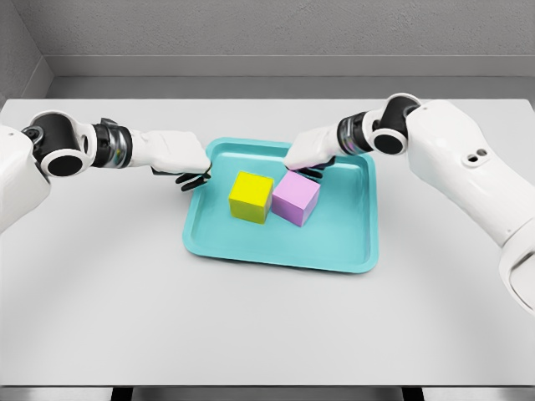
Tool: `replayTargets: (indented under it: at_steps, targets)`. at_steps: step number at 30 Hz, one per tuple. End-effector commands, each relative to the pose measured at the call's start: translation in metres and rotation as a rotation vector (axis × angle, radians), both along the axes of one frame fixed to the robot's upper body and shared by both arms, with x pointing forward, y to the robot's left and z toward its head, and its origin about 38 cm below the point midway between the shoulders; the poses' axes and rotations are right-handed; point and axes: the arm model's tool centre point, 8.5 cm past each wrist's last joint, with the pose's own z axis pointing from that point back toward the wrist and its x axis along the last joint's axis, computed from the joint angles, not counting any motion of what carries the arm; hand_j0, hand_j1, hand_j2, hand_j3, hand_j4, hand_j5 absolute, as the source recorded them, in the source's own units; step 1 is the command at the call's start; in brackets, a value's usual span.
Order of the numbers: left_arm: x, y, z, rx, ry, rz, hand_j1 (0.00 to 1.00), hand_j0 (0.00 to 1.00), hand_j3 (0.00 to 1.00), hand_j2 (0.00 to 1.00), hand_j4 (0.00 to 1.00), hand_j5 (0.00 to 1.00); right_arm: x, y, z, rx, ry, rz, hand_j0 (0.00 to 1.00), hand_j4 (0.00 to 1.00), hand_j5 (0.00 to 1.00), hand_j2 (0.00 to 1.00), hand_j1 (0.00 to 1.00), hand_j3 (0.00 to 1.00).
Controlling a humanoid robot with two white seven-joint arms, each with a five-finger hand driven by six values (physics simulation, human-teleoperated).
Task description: Push two cubes
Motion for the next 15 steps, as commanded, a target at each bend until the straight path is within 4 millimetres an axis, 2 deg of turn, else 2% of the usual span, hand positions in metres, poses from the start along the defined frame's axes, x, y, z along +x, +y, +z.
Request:
replayTargets:
  at_steps: [1, 11, 14, 15]
  targets:
    - [0.0, 0.0, 0.0, -0.004, 0.001, 0.003, 0.02, 0.02, 0.02, 0.02, 0.02, 0.02, -0.001, 0.002, 0.001, 0.003, 0.0, 0.004, 0.0, 0.0, 0.0, 0.0, 0.0, 0.0]
    - [0.0, 0.0, 0.0, -0.004, 0.001, 0.003, 0.02, 0.02, 0.02, 0.02, 0.02, 0.02, 0.005, -0.006, 0.013, 0.031, -0.017, -0.02, 0.0, 0.0, 0.0, 0.0, 0.0, 0.0]
    - [0.0, 0.001, 0.0, -0.004, 0.001, 0.004, 0.02, 0.02, 0.02, 0.02, 0.02, 0.02, 0.008, -0.023, 0.013, 0.02, -0.02, -0.049, 0.0, 0.0, 0.0, 0.0, 0.0, 0.0]
    - [0.0, 0.0, 0.0, -0.004, 0.001, 0.003, 0.02, 0.02, 0.02, 0.02, 0.02, 0.02, 0.008, -0.023, 0.013, 0.02, -0.02, -0.049, 0.0, 0.0, 0.0, 0.0, 0.0, 0.0]
